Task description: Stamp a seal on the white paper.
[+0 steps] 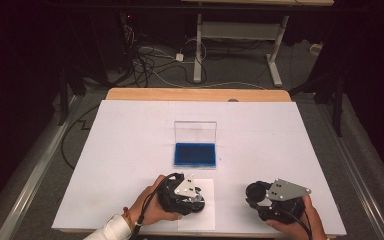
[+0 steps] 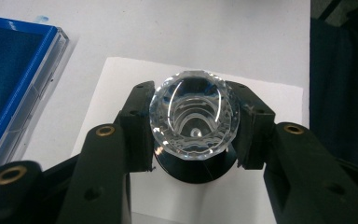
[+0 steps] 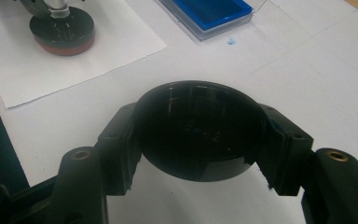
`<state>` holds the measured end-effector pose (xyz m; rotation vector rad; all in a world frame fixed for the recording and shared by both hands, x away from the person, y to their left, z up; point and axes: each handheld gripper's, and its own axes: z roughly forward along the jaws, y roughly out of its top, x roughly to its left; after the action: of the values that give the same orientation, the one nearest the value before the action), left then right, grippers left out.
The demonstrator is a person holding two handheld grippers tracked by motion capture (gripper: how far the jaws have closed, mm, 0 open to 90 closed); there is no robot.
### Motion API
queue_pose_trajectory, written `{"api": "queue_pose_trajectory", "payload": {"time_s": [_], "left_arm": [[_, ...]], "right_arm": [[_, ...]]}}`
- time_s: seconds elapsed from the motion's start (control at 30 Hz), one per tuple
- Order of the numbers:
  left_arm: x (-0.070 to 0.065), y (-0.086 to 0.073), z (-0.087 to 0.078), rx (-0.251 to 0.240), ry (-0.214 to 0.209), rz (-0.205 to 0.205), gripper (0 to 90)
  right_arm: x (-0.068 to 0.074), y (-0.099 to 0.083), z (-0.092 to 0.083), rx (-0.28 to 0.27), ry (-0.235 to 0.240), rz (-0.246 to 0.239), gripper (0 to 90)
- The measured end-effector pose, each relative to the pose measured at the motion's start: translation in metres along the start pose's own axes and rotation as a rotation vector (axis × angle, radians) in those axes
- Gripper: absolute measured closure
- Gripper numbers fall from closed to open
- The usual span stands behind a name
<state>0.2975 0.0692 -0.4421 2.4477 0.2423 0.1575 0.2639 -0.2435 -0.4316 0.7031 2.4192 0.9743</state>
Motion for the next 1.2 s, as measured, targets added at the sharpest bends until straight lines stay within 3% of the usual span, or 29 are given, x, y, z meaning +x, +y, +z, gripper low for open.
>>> {"api": "queue_pose_trajectory", "payload": {"time_s": [0.1, 0.53, 0.7, 1.2], "left_arm": [[0.000, 0.002, -0.003, -0.013, -0.020, -0.007, 54.1], [0.011, 0.002, -0.026, -0.106, -0.001, -0.052, 54.0], [0.013, 0.002, -0.033, -0.122, 0.018, -0.052, 54.0], [0.030, -0.011, -0.063, -0.209, 0.077, -0.123, 54.0]], "right_arm": [[-0.002, -0.001, -0.001, -0.002, -0.001, 0.003, 38.7], [-0.002, -0.001, -0.003, -0.012, -0.005, 0.005, 38.7], [-0.002, 0.000, -0.003, -0.011, -0.006, 0.006, 38.7], [-0.005, 0.001, -0.003, -0.021, -0.010, 0.012, 38.7]]}}
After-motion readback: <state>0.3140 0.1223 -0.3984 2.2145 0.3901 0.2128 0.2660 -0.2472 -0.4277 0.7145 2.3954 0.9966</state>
